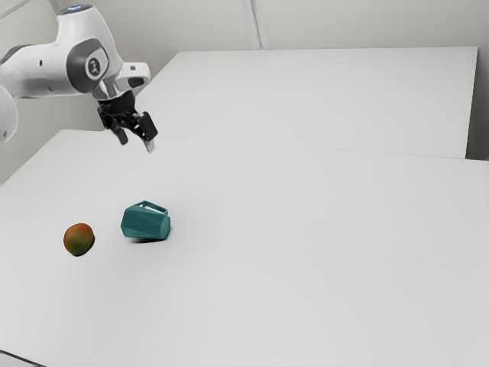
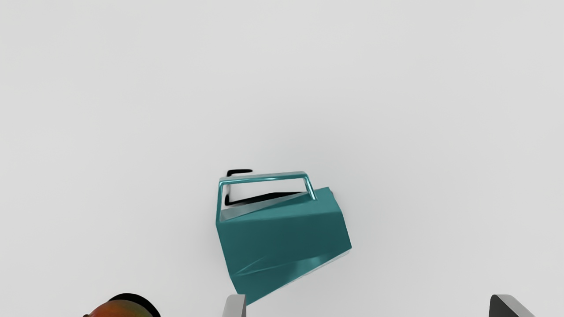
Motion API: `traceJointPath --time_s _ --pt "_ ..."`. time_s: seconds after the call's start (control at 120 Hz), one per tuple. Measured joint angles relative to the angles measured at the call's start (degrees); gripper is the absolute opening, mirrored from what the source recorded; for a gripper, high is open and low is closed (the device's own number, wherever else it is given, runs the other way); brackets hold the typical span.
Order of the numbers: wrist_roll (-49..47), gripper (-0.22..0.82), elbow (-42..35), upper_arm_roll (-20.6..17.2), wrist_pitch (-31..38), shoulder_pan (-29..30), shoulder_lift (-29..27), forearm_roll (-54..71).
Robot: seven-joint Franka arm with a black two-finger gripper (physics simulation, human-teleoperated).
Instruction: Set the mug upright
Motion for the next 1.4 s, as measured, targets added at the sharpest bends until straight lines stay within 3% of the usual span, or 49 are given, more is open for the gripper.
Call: traceJointPath --time_s 0.167,0.542,0.9,1.4 --pt "-0.1 0.6 -1.0 0.9 1.1 0.5 0.7 -1.8" --pt "6.0 0.6 -0.6 1.6 1.3 9.9 8.4 -12.9" --pt "15.2 0.6 1.3 1.6 -6.0 17.3 15.4 -21.2" --pt "23.3 0.6 1.1 1.7 -12.5 20.9 21.4 -33.4"
